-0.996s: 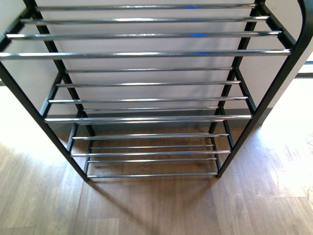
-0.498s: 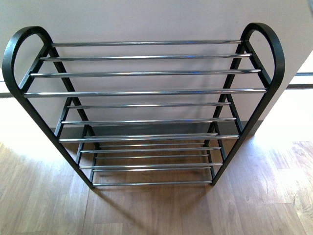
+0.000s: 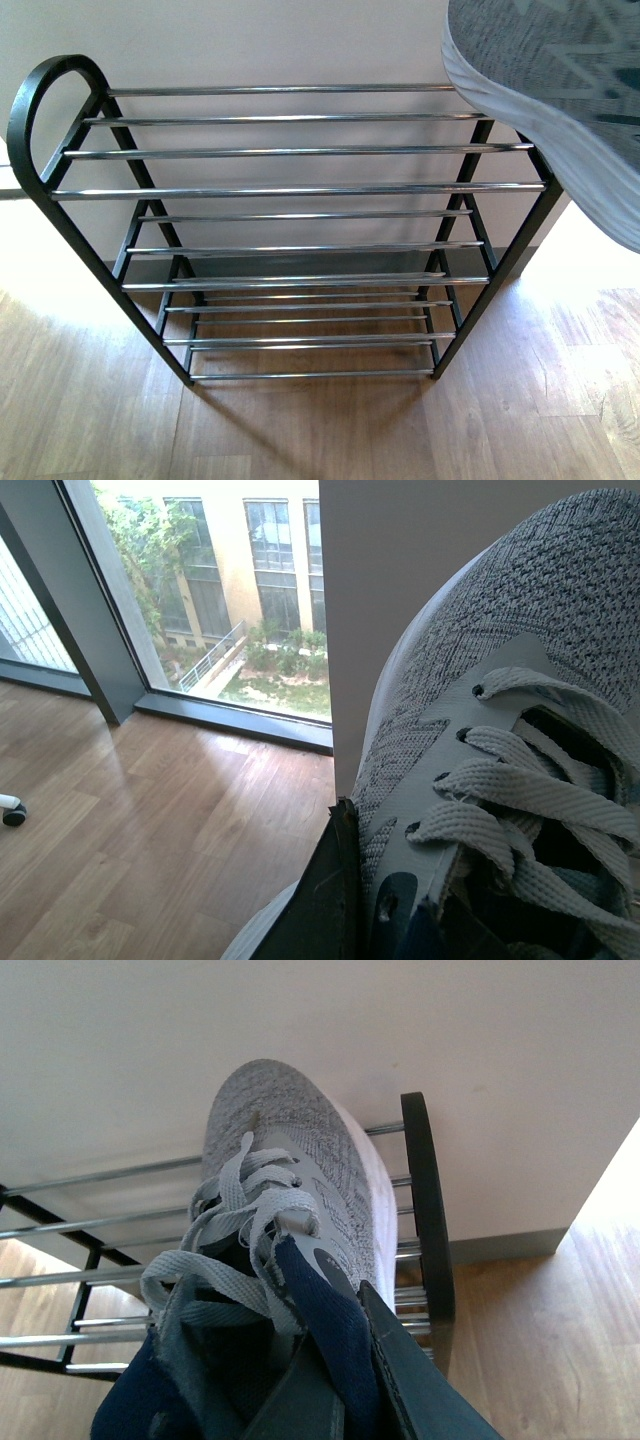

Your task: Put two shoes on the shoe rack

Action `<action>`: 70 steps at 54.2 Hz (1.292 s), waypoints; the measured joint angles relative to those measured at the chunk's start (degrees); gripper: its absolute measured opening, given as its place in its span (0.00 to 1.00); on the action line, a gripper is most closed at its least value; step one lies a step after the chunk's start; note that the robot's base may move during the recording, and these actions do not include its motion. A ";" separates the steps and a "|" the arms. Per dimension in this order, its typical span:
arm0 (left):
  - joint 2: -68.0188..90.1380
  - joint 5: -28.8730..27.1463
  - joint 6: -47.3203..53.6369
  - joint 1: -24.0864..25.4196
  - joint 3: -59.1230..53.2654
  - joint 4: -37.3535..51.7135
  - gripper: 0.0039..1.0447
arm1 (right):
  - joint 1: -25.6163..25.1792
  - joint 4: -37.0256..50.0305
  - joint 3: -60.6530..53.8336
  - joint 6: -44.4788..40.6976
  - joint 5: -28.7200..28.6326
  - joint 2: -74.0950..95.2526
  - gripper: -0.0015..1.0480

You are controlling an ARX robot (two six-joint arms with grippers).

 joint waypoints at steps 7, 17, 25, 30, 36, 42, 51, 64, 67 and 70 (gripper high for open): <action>0.00 0.00 0.00 0.02 0.00 0.00 0.01 | 1.09 -0.31 7.45 4.22 2.25 9.29 0.01; 0.00 0.00 0.00 0.00 0.00 0.00 0.01 | 3.32 -2.95 15.74 11.82 4.44 18.88 0.01; 0.00 0.02 0.00 0.00 0.00 0.00 0.01 | 3.98 -2.80 18.25 14.56 4.72 22.60 0.01; 0.00 0.00 0.00 0.00 0.00 0.00 0.01 | 2.71 -2.03 18.58 14.78 3.69 24.96 0.01; 0.00 0.00 0.00 0.02 0.00 0.00 0.01 | 0.26 -3.76 18.62 17.53 3.48 26.25 0.01; 0.00 0.09 0.00 0.00 0.00 0.00 0.01 | -1.01 -3.28 18.45 18.64 5.25 26.43 0.01; 0.00 -0.02 0.00 0.00 0.00 0.00 0.01 | -1.90 -2.10 18.45 18.64 6.43 27.43 0.01; 0.00 0.00 0.00 0.00 0.00 0.00 0.01 | -2.19 -1.88 18.60 19.30 6.23 28.04 0.01; 0.00 0.02 0.00 0.00 0.00 0.00 0.01 | -2.21 -1.75 18.62 19.63 5.99 28.04 0.01; 0.00 0.00 0.00 0.00 0.00 0.00 0.01 | -2.36 -2.34 18.69 19.78 6.08 28.04 0.02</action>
